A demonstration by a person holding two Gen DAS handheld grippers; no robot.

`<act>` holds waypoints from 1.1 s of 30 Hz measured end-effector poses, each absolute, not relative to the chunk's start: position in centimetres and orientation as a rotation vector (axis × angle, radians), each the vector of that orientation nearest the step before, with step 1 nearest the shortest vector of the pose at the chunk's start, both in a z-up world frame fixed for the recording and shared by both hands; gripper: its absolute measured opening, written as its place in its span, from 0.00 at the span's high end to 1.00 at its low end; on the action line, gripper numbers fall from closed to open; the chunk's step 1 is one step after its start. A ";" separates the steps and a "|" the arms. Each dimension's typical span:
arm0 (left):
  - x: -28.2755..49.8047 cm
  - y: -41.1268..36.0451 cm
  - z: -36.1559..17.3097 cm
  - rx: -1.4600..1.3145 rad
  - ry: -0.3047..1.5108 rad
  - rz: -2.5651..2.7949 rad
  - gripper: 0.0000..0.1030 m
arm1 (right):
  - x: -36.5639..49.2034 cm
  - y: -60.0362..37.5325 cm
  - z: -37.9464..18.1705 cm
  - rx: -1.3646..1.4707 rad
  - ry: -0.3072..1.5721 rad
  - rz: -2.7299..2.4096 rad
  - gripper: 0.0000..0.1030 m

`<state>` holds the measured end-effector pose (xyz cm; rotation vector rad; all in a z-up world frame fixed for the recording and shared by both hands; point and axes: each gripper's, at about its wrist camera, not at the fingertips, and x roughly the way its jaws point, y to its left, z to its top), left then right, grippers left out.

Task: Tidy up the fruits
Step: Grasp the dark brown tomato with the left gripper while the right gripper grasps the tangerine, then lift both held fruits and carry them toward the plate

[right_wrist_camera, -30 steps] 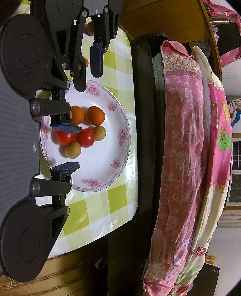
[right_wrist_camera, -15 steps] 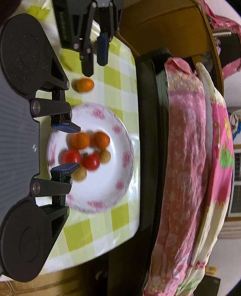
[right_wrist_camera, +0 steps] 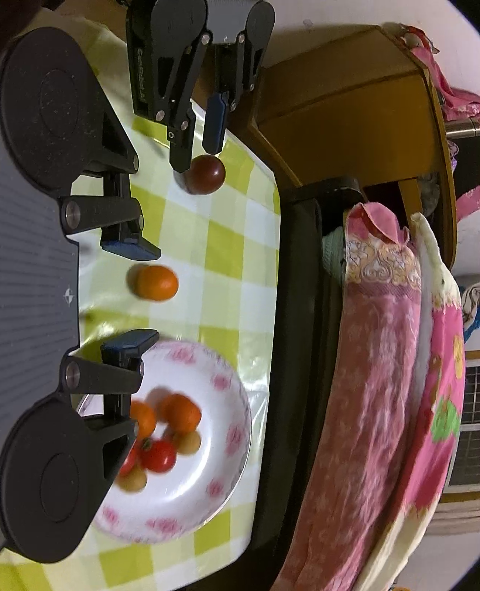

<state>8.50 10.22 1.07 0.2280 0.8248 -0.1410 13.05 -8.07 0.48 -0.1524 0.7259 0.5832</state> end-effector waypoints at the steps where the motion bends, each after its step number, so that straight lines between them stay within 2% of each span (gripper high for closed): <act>1: 8.6 10.4 0.9 0.227 0.827 -0.140 0.59 | 13.3 -7.7 0.2 -0.160 0.727 0.577 0.64; 12: 10.2 11.3 0.0 0.219 0.775 -0.128 0.47 | 15.3 -5.4 -2.2 -0.179 0.763 0.563 0.61; 23: 12.1 13.0 -1.3 0.212 0.784 -0.059 0.47 | 16.1 -4.6 -3.2 -0.194 0.764 0.557 0.65; 26: 12.8 13.5 -1.8 0.206 0.791 -0.045 0.47 | 16.1 -4.8 -3.2 -0.193 0.759 0.550 0.69; 28: 13.4 13.9 -2.0 0.196 0.797 -0.038 0.47 | 16.1 -4.9 -3.1 -0.179 0.767 0.551 0.75; 33: 14.9 14.7 -2.5 0.162 0.808 -0.030 0.51 | 16.1 -5.1 -3.1 -0.161 0.780 0.548 0.76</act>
